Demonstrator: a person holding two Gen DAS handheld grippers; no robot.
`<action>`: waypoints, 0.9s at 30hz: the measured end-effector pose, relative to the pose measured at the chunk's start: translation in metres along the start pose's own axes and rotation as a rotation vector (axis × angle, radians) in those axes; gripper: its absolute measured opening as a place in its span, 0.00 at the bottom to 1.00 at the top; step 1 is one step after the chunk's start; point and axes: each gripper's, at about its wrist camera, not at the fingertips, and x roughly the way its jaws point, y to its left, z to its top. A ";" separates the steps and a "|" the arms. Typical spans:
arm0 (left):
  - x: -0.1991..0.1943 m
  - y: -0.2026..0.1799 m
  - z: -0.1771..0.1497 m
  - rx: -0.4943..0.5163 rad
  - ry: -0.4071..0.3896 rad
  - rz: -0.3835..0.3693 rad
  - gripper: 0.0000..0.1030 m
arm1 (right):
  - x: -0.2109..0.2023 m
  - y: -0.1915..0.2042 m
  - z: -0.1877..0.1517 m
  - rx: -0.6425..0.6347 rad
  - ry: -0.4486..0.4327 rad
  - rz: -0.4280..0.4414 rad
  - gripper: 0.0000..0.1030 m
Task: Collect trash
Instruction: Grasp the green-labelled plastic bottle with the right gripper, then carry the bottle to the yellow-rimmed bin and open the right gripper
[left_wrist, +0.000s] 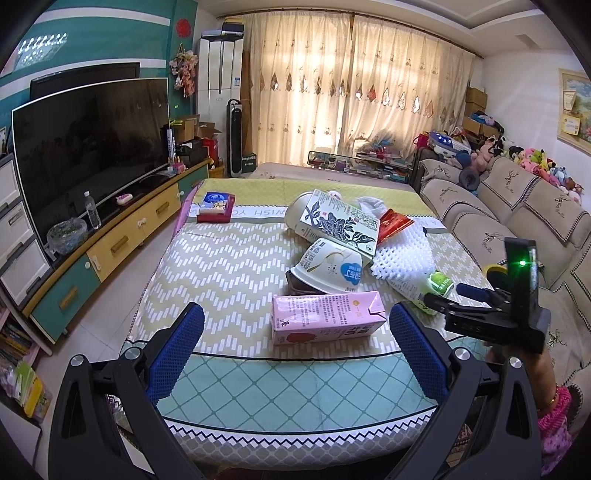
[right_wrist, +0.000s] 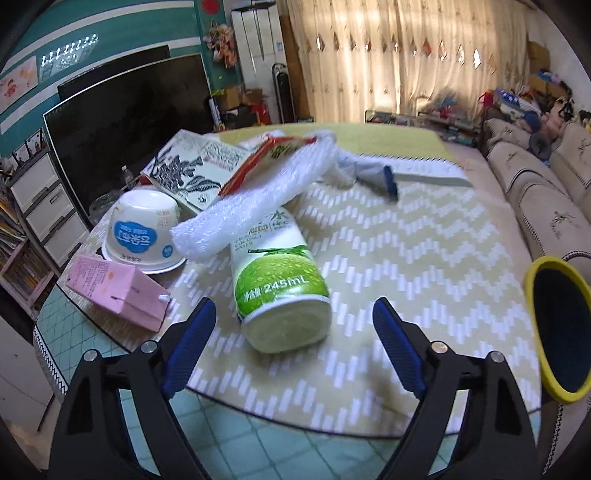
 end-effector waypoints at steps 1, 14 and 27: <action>0.002 0.000 0.000 0.000 0.003 0.000 0.96 | 0.004 0.001 0.001 -0.001 0.005 0.004 0.80; 0.014 -0.003 0.003 0.001 0.020 -0.014 0.96 | -0.033 0.001 0.005 -0.017 -0.044 0.063 0.50; 0.012 -0.008 0.002 0.011 0.017 -0.027 0.96 | -0.111 -0.002 0.010 -0.007 -0.163 0.097 0.48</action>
